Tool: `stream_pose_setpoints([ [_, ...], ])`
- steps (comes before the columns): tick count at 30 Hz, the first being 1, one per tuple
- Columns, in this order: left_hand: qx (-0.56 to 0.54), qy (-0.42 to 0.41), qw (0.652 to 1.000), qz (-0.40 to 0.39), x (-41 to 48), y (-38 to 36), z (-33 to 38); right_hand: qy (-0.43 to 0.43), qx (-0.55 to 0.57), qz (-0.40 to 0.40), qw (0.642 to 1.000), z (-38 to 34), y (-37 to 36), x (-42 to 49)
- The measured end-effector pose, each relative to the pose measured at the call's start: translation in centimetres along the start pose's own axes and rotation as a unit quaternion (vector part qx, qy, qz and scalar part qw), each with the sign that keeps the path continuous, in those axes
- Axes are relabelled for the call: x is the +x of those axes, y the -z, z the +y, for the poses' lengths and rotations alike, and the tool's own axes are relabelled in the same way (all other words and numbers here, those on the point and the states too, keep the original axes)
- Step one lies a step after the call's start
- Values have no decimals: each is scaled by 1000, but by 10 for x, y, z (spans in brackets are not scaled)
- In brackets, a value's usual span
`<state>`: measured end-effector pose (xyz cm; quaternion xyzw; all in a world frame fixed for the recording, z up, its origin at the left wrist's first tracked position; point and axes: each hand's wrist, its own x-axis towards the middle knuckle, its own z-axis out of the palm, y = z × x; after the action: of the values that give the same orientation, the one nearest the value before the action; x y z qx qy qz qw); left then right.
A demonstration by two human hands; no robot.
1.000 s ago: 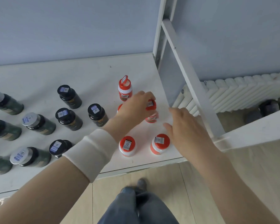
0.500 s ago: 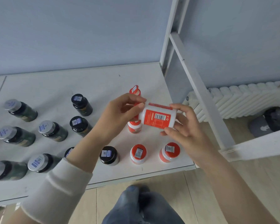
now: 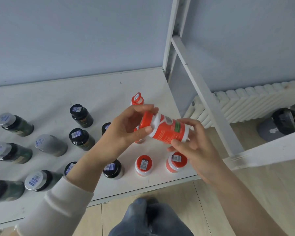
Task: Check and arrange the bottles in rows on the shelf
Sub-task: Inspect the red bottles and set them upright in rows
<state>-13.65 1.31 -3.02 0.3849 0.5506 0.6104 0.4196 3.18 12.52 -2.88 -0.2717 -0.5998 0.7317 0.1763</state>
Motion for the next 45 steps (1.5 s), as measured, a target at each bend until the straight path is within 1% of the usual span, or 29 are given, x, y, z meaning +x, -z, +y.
stream_pose_setpoints([
  [3,-33,61,997,25,2,0,-5,48,-20,28,998,0,-1,-1],
  [6,-64,97,993,31,6,-1,-6,34,-23,62,997,0,-1,2],
  [8,-113,121,986,32,8,-3,-5,43,-49,83,994,-1,-1,3],
  [11,-168,155,973,37,12,-4,-4,77,-135,97,983,-6,-5,3],
  [14,-233,214,948,35,20,-3,-7,102,-263,117,952,-12,-8,4],
  [16,-255,236,937,34,25,-1,-9,93,-323,123,934,-13,-6,6],
  [17,-247,236,939,37,27,0,-9,81,-349,122,926,-12,-3,7],
  [18,-214,229,949,41,30,1,-9,69,-386,118,912,-11,0,8],
  [19,-144,215,965,45,34,1,-9,53,-440,110,890,-11,4,8],
  [20,-43,196,978,47,37,0,-8,33,-502,96,859,-10,8,9],
  [21,73,174,981,48,41,-2,-8,11,-565,76,821,-10,11,9],
  [22,185,149,970,44,45,-5,-9,-5,-623,56,780,-11,13,10],
  [23,280,127,951,34,48,-10,-10,-13,-670,40,741,-11,14,12],
  [24,353,111,929,24,51,-15,-13,-14,-703,29,711,-11,15,13],
  [25,406,99,909,14,54,-21,-17,-11,-723,24,690,-10,15,16],
  [26,443,88,892,4,56,-26,-21,-6,-735,24,677,-8,16,19],
  [30,530,65,845,-36,66,-39,-38,16,-766,20,643,2,17,31],
  [34,566,58,821,-47,74,-46,-52,29,-782,7,623,3,21,36],
  [38,585,57,808,-35,78,-49,-57,26,-779,6,626,1,21,39],
  [43,599,68,797,-46,73,-43,-53,34,-772,5,634,-4,19,40],
  [45,620,79,780,-32,63,-29,-46,31,-770,-2,637,-6,18,41],
])
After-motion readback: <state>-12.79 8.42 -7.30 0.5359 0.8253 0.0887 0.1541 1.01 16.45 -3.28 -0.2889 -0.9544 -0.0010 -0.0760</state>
